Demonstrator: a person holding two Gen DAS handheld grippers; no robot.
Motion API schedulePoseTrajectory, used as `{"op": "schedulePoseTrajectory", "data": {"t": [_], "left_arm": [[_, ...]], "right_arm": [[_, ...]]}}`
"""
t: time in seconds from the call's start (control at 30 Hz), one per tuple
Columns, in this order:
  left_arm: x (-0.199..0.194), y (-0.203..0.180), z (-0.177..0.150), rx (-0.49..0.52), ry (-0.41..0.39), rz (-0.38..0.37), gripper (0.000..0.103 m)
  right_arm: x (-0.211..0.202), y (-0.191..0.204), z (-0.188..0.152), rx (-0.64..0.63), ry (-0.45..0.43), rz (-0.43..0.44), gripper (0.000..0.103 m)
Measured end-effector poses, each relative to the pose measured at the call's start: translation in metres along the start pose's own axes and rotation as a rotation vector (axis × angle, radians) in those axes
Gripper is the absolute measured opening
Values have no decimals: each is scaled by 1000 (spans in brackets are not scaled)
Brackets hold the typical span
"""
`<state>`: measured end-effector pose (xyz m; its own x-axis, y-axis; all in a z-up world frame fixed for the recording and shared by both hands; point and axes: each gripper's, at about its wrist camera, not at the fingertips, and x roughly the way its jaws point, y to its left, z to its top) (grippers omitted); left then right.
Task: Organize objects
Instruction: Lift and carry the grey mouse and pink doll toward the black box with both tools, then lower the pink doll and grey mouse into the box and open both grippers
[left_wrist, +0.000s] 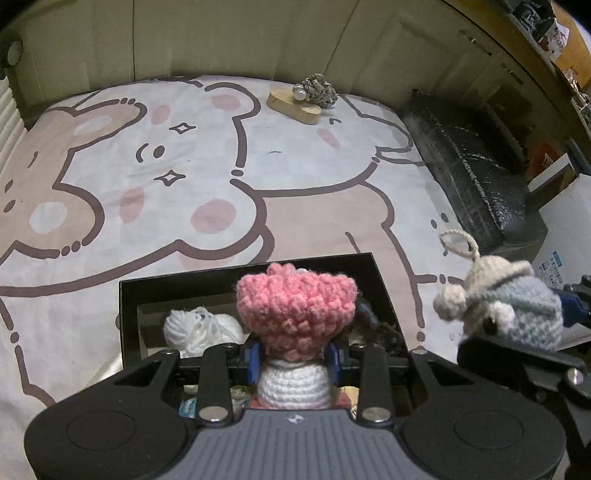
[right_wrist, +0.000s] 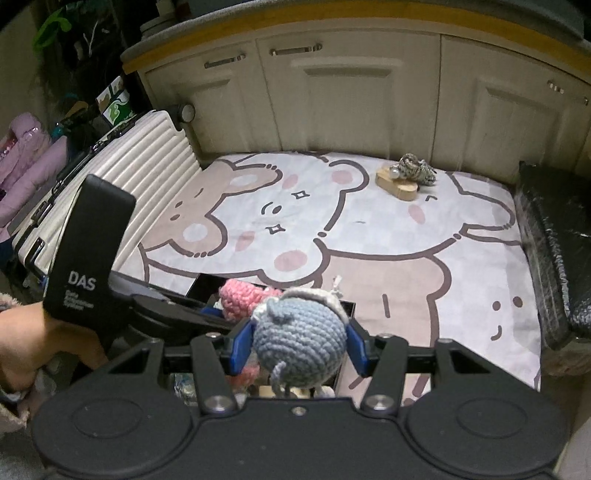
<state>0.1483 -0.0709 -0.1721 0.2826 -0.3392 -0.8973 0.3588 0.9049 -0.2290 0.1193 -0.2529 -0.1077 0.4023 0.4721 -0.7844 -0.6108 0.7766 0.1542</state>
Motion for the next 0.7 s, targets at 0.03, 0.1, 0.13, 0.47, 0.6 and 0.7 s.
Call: {"op": "schedulePoseTrajectory", "data": {"t": [0.03, 0.1, 0.13, 0.47, 0.6, 0.7], "left_arm": [[2, 0, 1, 7, 4, -4, 35], [6, 0, 1, 9, 25, -12, 37], [7, 1, 1, 4, 28, -4, 43], [-16, 9, 6, 18, -22, 53, 63], [-27, 13, 6, 22, -42, 63, 64], [-36, 18, 8, 7, -65, 51, 69]], "right_arm": [[0, -1, 0, 0, 3, 3, 54], [2, -2, -1, 0, 12, 8, 54], [3, -2, -1, 2, 18, 10, 54], [12, 0, -4, 0, 76, 40, 54], [18, 8, -6, -27, 111, 65, 54], [22, 18, -7, -45, 119, 100, 54]]}}
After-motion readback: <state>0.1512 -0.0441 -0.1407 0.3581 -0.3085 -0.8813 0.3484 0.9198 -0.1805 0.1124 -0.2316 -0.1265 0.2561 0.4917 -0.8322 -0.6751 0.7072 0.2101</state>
